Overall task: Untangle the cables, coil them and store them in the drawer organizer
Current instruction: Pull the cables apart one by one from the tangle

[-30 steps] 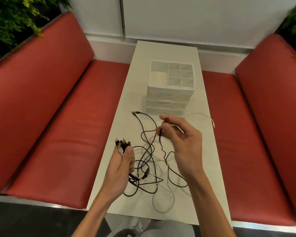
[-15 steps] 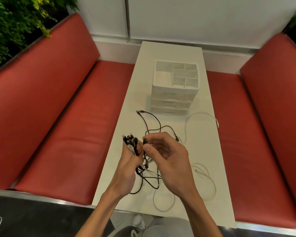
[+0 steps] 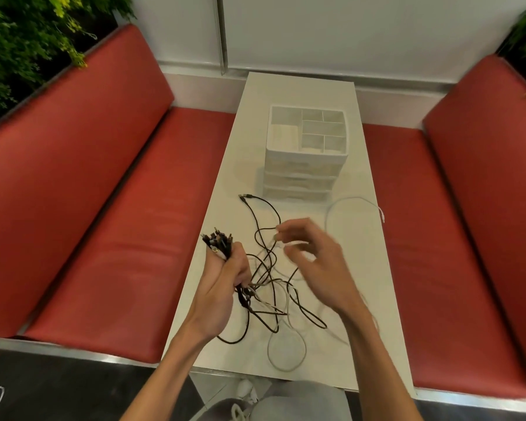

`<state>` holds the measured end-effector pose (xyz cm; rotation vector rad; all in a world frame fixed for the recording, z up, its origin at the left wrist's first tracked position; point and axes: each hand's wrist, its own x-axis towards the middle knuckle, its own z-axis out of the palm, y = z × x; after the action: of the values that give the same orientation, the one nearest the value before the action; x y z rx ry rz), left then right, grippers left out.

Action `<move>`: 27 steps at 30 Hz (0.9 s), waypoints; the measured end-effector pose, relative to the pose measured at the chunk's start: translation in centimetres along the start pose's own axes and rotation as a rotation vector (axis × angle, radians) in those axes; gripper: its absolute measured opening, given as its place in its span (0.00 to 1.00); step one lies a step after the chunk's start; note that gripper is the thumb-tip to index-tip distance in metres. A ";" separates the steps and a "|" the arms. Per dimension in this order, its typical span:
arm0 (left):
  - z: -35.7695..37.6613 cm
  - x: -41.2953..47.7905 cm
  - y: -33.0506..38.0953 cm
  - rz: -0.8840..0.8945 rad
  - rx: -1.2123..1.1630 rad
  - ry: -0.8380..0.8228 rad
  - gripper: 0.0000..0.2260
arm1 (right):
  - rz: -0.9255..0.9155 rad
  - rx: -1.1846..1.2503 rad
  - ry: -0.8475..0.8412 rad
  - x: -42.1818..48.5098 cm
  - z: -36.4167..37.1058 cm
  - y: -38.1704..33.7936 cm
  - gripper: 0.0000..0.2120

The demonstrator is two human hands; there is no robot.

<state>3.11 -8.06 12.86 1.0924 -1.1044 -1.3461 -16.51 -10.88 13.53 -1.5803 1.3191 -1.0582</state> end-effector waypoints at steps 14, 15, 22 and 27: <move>0.1 -1.0 3.2 0.107 -0.105 0.053 0.16 | 0.071 -0.155 -0.443 -0.8 4.3 10.0 0.16; 0.0 -1.0 3.3 0.111 -0.091 0.053 0.16 | 0.069 -0.065 -0.429 -0.9 4.0 10.2 0.18; -2.0 -0.3 3.4 0.120 -0.080 0.117 0.12 | 0.145 -0.150 -0.460 0.3 0.9 8.8 0.24; -1.6 0.3 4.3 0.149 -0.181 0.111 0.12 | 0.050 -0.366 -0.597 -0.1 2.9 8.0 0.37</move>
<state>5.37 -8.65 16.88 0.9228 -0.9446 -1.2277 -16.32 -11.63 5.11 -1.9199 1.1555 -0.2668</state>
